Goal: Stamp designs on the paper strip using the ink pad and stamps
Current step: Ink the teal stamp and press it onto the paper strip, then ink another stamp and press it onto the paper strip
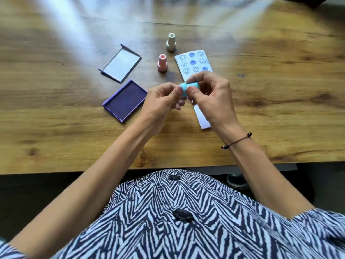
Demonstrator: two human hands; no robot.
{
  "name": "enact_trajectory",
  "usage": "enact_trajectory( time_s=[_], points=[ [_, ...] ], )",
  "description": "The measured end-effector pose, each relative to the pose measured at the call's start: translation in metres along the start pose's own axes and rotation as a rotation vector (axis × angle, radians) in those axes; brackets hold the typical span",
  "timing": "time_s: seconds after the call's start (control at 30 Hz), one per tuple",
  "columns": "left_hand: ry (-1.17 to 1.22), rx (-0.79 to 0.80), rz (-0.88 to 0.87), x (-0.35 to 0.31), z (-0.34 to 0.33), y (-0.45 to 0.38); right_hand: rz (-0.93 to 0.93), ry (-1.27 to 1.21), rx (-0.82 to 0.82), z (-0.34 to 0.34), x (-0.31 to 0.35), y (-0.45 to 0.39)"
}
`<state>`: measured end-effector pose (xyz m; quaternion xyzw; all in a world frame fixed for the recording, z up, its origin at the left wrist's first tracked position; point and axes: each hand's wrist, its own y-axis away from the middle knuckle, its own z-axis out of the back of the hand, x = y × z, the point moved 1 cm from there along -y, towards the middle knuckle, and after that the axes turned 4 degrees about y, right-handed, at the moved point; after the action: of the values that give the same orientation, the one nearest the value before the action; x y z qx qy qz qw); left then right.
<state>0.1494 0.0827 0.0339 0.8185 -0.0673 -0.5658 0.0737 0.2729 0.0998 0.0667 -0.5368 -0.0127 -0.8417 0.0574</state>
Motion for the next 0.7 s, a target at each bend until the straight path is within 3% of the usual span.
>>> enact_trajectory(
  time_s=[0.13, 0.33, 0.53, 0.6, 0.7],
  points=[
    [0.130, -0.004, 0.073, -0.003, 0.011, 0.001, 0.060, 0.069, 0.065, -0.008, 0.007, -0.005],
    [0.123, 0.001, 0.160, -0.008, 0.018, 0.002, 0.108, 0.059, 0.126, -0.009, 0.003, -0.009],
    [-0.058, -0.152, 0.049, -0.012, 0.019, -0.001, 0.026, -0.041, 0.119, -0.021, -0.003, -0.024],
    [-0.148, -0.285, -0.030, -0.016, 0.021, -0.004, 0.072, 0.093, 0.084, -0.028, -0.004, -0.035],
    [-0.103, -0.428, -0.118, -0.024, 0.025, -0.008, 0.256, 0.468, 0.033, -0.040, -0.004, -0.055]
  ],
)
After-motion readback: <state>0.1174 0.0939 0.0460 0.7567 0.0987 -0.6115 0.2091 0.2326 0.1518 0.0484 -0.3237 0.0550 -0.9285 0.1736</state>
